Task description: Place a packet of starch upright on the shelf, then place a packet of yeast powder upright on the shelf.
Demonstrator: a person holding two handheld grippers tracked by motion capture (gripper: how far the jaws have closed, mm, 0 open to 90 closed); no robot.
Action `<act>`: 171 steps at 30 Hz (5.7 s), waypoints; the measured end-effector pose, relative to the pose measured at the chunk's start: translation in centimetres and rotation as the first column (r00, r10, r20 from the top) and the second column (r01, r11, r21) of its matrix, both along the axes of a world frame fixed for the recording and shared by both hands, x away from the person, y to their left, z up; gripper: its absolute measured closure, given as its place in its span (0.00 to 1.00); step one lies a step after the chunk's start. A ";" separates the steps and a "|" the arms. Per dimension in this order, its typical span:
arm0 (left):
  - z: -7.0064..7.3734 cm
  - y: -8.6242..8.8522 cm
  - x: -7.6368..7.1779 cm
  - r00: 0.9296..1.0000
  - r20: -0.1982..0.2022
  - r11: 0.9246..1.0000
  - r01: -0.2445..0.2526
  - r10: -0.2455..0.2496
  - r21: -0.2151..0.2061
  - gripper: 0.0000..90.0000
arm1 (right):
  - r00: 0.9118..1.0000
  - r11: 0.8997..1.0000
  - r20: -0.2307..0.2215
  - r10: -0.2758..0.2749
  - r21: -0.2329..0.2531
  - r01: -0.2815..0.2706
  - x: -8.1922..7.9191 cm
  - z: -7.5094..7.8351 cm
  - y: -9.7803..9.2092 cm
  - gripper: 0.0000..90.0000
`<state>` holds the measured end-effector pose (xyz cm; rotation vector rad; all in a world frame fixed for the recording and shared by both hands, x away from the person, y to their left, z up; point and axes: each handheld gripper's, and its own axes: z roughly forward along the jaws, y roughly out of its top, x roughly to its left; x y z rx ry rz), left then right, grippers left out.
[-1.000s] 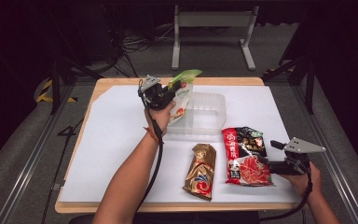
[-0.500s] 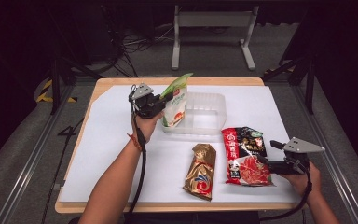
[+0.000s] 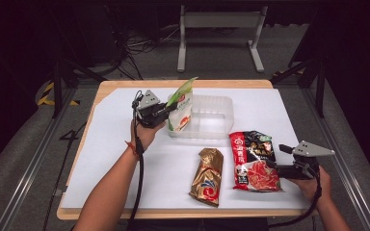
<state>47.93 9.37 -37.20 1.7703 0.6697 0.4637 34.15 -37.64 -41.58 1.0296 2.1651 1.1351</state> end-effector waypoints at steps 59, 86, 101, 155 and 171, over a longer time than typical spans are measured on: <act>-4.0 5.4 -8.7 0.967 -0.178 0.958 0.215 -0.182 0.192 0.25 | 0.999 0.999 0.003 0.034 -0.034 -0.034 -0.5 0.4 0.9 0.25; -6.2 -6.9 -3.3 0.804 -0.442 0.885 0.463 -0.397 0.048 0.21 | 1.000 0.998 -0.009 0.002 -0.057 -0.002 -2.5 -0.1 0.1 0.24; -7.7 -10.9 -2.1 0.782 -0.493 0.871 0.483 -0.381 0.094 0.21 | 1.000 0.999 -0.016 -0.009 -0.054 0.009 -3.2 -0.2 -0.3 0.24; 4.7 -1.4 -5.7 0.987 -0.060 0.946 0.122 -0.146 -0.301 0.97 | 1.000 0.999 -0.014 -0.010 -0.042 0.009 -2.9 -0.1 -0.4 0.23; 7.2 -4.0 -1.9 0.995 0.007 0.967 -0.096 0.101 -0.235 0.97 | 1.000 0.999 -0.012 -0.014 -0.044 0.014 -2.8 -0.1 -0.6 0.23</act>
